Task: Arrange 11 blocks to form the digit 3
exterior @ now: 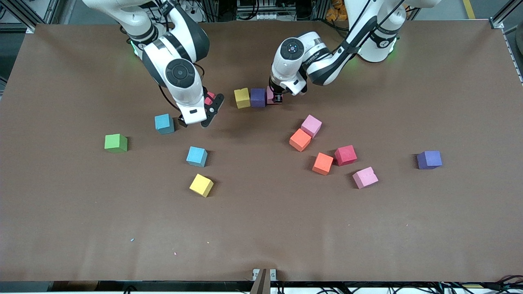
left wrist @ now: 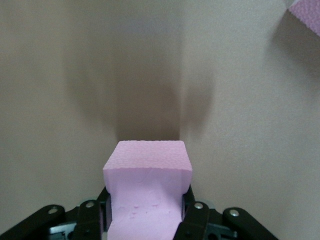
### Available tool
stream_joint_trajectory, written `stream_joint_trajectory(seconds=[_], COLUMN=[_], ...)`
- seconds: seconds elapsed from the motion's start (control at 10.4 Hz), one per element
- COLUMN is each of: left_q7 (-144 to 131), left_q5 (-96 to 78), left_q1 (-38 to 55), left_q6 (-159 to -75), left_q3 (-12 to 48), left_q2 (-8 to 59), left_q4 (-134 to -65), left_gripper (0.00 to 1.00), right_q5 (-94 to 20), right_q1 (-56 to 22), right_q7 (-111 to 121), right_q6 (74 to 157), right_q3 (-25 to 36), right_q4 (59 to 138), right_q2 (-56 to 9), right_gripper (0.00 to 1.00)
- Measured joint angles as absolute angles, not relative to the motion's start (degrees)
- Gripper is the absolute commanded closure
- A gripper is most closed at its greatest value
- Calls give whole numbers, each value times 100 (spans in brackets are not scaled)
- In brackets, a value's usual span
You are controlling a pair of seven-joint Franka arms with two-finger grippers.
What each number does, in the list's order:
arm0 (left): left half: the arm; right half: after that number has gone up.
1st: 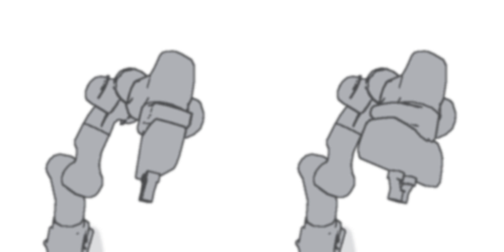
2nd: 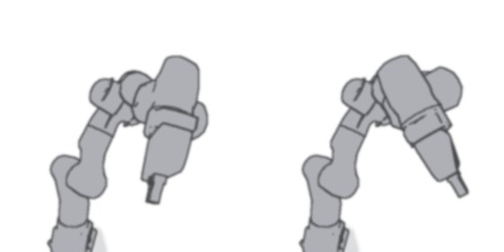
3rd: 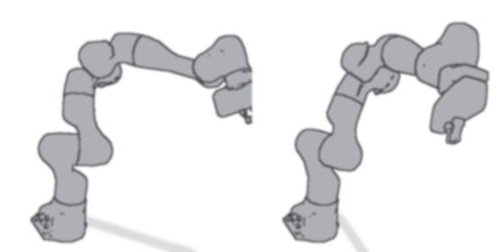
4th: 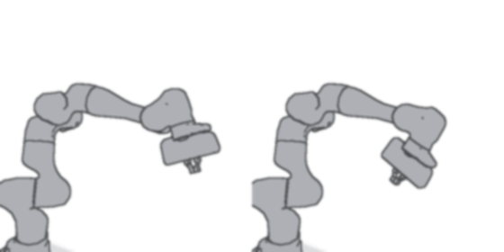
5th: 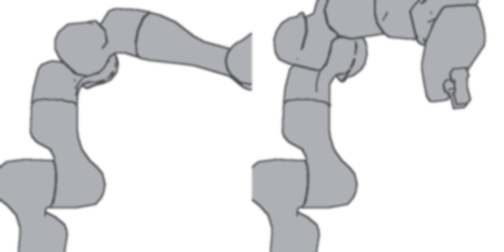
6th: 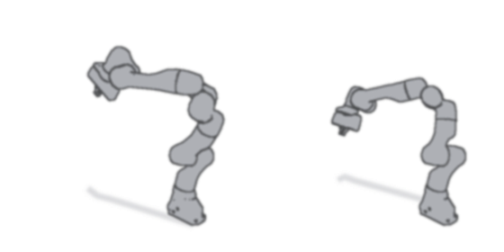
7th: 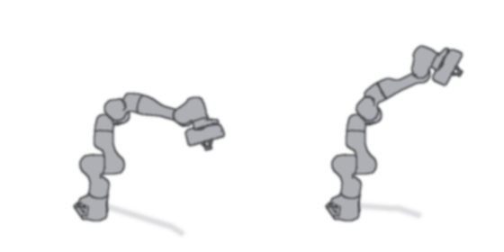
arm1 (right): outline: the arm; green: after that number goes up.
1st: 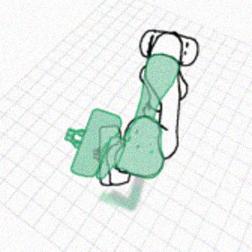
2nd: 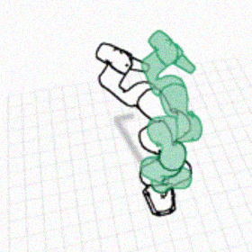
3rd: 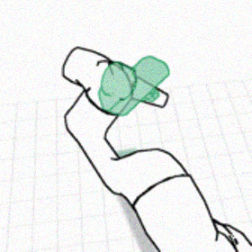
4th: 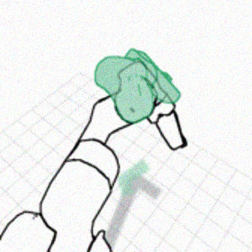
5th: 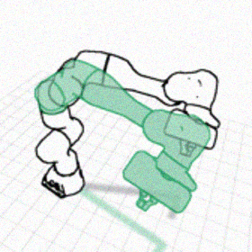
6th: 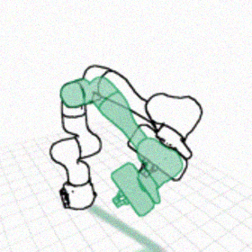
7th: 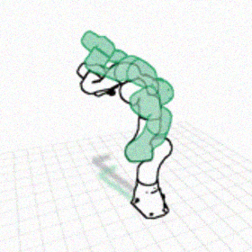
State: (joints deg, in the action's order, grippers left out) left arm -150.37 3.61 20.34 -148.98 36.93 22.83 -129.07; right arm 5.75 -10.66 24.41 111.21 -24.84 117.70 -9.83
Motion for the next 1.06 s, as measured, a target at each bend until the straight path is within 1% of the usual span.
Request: stream_joint_trajectory(seconds=[0.29,0.58,0.77,1.06], left_q7=[-15088,-15570,-15570,-15573], left_q5=[438,1070,1178,1186], left_q1=[2067,2093,2080,2100], left_q6=[-14935,-14979,-14983,-14983], left_q3=[3691,3673,3621,3617], left_q2=[2320,2485,2579,2639], left_q4=[-12903,-12853,-12746,-12720], left_gripper=[100,100,100,100], right_q5=[577,613,620,627], right_q1=[-1110,-1110,-1110,-1112], right_q7=[2834,3006,3008,3072], right_q6=[10955,10924,10732,10512], right_q3=[-2476,-2458,-2456,-2367], right_q4=[11595,11490,11308,11257], right_q2=[-983,-983,-982,-995], right_gripper=[0,0,0,0])
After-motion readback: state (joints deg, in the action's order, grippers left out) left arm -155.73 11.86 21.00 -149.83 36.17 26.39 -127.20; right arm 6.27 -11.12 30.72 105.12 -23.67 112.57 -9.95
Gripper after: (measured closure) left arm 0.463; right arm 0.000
